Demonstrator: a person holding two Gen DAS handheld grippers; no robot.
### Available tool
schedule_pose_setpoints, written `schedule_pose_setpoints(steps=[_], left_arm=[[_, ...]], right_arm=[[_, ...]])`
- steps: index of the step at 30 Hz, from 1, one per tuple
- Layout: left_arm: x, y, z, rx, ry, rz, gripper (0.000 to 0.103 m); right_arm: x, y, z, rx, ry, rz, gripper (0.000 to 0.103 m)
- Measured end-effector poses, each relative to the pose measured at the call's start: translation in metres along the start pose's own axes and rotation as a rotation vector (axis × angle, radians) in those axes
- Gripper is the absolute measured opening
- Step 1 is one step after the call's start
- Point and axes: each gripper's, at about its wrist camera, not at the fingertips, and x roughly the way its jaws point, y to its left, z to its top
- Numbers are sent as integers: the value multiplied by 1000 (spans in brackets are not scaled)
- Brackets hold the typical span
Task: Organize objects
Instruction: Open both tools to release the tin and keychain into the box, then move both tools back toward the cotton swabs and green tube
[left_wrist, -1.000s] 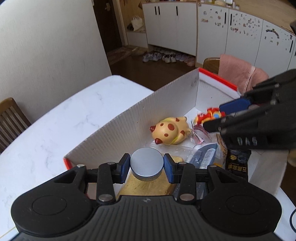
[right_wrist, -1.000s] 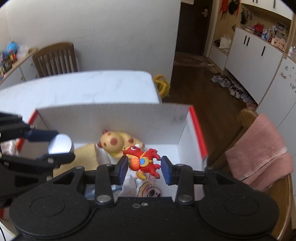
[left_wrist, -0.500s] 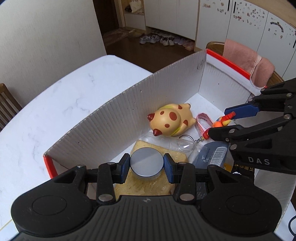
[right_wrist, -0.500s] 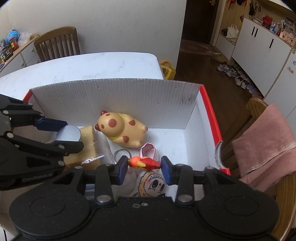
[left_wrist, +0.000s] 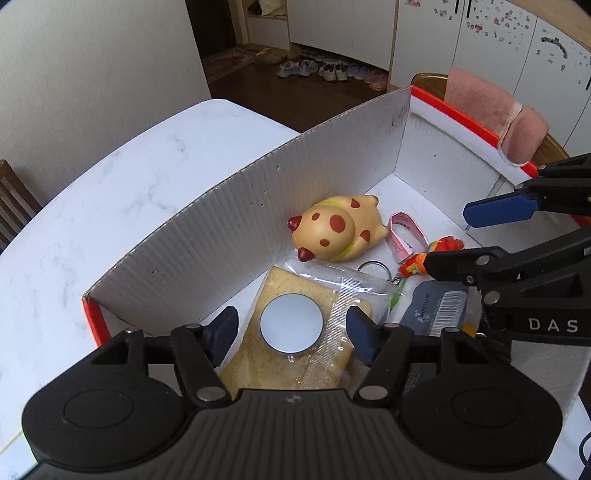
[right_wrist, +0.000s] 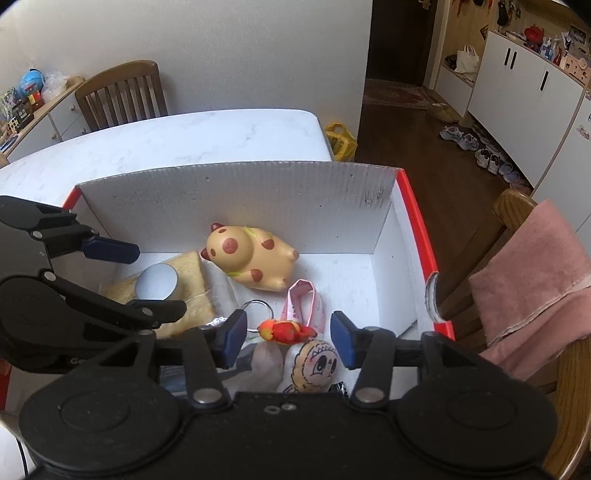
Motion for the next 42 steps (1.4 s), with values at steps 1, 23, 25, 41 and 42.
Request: schedule_pose_setpoints(steps=[1, 23, 25, 41, 42], left_arm=[[-2, 0, -1, -5, -4, -2, 64], [-86, 10, -34, -60, -171, -36, 64], [-94, 11, -39, -71, -185, -43, 64], [-163, 26, -96, -153, -312, -94, 67], [-167, 29, -100, -158, -318, -95, 68]], right_arm=[[-2, 0, -1, -3, 0, 2, 51], [-62, 21, -22, -16, -70, 57, 55], [-67, 24, -24, -13, -76, 62, 55], [-117, 57, -34, 11, -174, 88, 72], [-119, 61, -34, 10, -179, 92, 74]])
